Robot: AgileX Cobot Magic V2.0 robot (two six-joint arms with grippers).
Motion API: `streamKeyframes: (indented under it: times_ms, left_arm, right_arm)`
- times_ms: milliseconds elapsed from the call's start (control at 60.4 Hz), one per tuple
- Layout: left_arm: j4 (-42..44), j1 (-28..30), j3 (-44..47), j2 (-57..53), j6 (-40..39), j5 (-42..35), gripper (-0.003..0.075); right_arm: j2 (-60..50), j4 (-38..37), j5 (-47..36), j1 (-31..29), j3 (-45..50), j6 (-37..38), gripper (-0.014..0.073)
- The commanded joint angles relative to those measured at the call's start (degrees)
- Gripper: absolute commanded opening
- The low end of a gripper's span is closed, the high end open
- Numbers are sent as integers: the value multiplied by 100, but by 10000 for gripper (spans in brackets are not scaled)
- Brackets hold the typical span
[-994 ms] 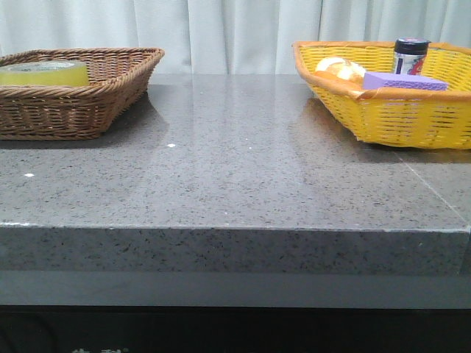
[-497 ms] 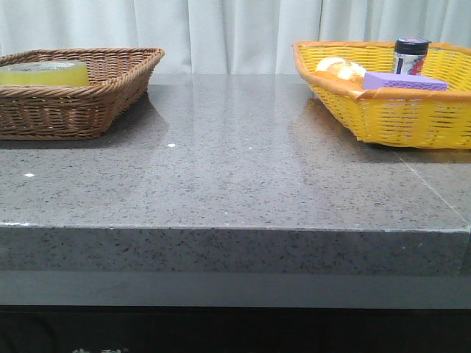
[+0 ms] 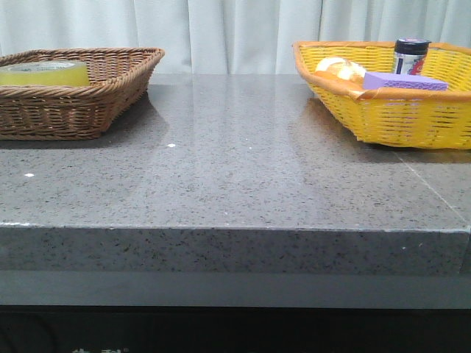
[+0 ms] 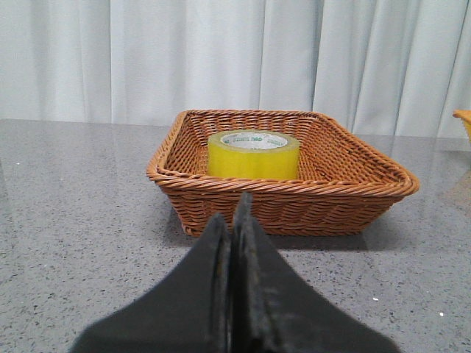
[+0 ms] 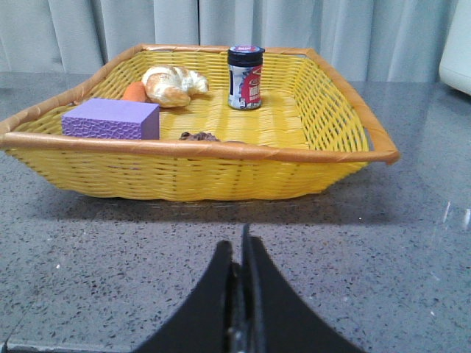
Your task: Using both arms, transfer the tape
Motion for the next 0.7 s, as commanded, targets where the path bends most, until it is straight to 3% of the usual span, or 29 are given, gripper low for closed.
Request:
streamKeyframes:
  times_ms: [0, 265, 431, 679]
  left_arm:
    - [-40, 12, 43, -96, -51, -449, -20]
    - [-40, 12, 43, -96, -51, -449, -20]
    - [-40, 12, 43, -96, -51, -449, -20]
    - [-40, 12, 43, -96, -51, -449, -20]
  right_arm:
    - [-132, 4, -491, -33, -30, -57, -67]
    - [-137, -67, -569, -33, -30, -11, -67]
    - [-137, -136, -713, -33, -30, 611, -67]
    - [-137, -549, -746, -38, -30, 619, -67]
